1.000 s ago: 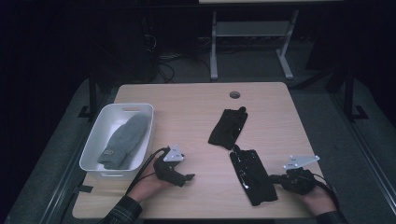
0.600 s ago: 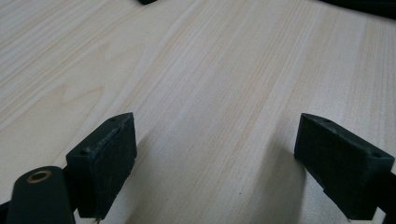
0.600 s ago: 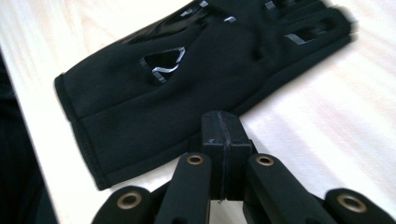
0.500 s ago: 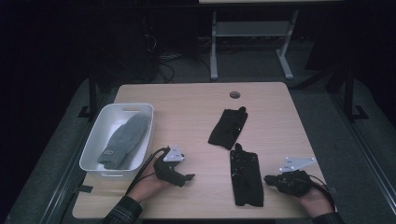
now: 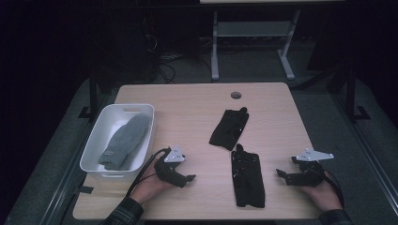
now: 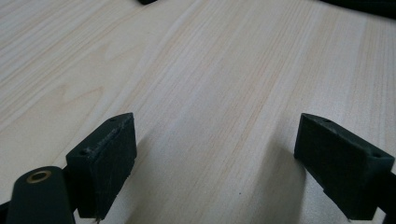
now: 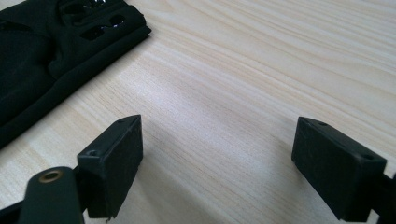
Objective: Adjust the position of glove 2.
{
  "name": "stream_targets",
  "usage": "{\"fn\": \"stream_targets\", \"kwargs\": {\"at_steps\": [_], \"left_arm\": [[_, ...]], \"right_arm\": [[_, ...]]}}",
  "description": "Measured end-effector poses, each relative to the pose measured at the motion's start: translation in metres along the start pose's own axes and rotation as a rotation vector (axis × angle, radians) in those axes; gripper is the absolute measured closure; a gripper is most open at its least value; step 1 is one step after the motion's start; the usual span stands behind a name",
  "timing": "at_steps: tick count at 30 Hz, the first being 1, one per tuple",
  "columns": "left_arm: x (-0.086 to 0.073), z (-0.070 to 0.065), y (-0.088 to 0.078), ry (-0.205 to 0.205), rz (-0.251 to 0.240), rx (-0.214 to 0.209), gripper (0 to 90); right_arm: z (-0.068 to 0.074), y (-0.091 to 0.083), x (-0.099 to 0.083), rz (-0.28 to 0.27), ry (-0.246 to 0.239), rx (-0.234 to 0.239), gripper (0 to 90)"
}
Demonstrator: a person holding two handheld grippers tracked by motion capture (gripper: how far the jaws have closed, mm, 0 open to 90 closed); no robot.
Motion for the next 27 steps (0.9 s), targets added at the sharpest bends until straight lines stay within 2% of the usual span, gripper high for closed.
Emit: {"fn": "stream_targets", "kwargs": {"at_steps": [2,4,7,8,9,12,15,16,17,22,26,27], "left_arm": [[0.001,0.002,0.000,-0.003,0.033,-0.002,13.3],[0.004,0.004,0.001,-0.029,0.048,-0.008,13.9],[0.017,0.007,0.004,-0.052,0.017,-0.020,24.0],[0.021,0.009,0.005,-0.052,0.018,-0.026,29.4],[0.026,0.011,0.008,-0.070,0.013,-0.029,35.1],[0.040,0.017,0.015,-0.114,0.007,-0.060,59.8],[0.055,0.023,0.024,-0.092,0.010,-0.082,81.0],[0.060,0.024,0.027,-0.103,-0.001,-0.088,89.2],[0.067,0.026,0.032,-0.101,0.004,-0.102,89.3],[0.093,0.036,0.056,-0.075,-0.012,-0.109,89.4],[0.106,0.043,0.078,-0.067,-0.009,-0.109,89.3],[0.107,0.045,0.083,-0.051,-0.002,-0.107,89.3]], "right_arm": [[0.000,0.001,0.000,0.001,-0.002,0.005,14.7],[0.001,0.001,0.000,0.005,-0.003,0.008,14.1],[0.001,0.001,0.000,0.004,-0.003,0.008,14.0],[0.001,0.001,0.000,0.004,-0.003,0.007,14.0],[0.001,0.001,0.000,0.005,-0.003,0.007,14.0],[0.001,0.001,0.000,0.005,-0.004,0.006,14.0],[0.001,0.001,0.000,0.004,-0.002,0.007,13.9],[0.001,0.001,0.000,0.005,-0.002,0.006,13.9],[0.001,0.001,0.000,0.005,-0.002,0.006,13.9],[0.001,0.001,0.000,0.005,-0.002,0.006,14.0],[0.001,0.002,0.000,0.005,0.000,0.004,14.0],[0.001,0.002,0.000,0.004,-0.001,0.004,14.0]]}}
Point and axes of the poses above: each handheld gripper's, and its own axes: y roughly forward along the jaws, x roughly out of its top, z roughly to its left, the point moved 10 cm from there along y, roughly forward along the jaws, and after that the axes turned 9 degrees about -z, right-handed, at the moved point
